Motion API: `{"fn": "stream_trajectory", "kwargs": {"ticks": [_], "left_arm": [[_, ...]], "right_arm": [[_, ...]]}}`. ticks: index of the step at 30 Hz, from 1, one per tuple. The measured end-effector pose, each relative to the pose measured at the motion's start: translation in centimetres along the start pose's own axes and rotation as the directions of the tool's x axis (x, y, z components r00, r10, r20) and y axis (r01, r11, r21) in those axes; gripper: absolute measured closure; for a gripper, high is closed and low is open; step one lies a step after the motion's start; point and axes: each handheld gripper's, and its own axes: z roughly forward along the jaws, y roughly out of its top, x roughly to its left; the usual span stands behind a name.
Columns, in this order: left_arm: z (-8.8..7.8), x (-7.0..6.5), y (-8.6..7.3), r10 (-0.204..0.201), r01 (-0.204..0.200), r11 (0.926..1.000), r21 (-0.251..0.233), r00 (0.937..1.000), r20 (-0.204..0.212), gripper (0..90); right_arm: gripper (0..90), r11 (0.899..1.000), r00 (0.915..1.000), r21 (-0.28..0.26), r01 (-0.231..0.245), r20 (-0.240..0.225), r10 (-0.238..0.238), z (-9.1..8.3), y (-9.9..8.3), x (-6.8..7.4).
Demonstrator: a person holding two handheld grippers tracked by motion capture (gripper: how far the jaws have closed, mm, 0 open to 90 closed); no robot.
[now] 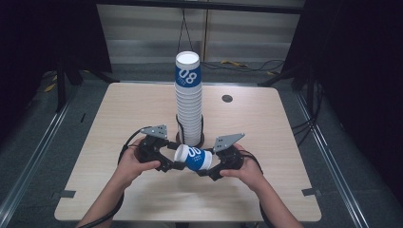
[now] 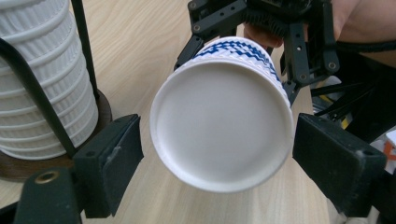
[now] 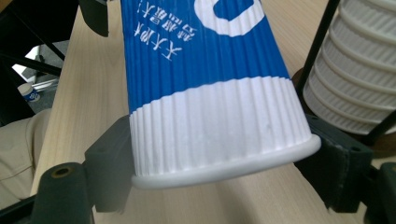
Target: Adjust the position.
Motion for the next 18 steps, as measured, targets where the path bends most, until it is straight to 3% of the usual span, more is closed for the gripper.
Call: {"fn": "stream_trajectory", "kwargs": {"ticks": [18], "left_arm": [[0.07, 0.07, -0.06, 0.049, -0.045, 0.9959, 0.078, 0.9973, -0.056, 15.7]], "right_arm": [[19.7, 0.995, 0.9987, 0.099, 0.032, 0.035, -0.035, -0.86, -0.23, -0.9]]}}
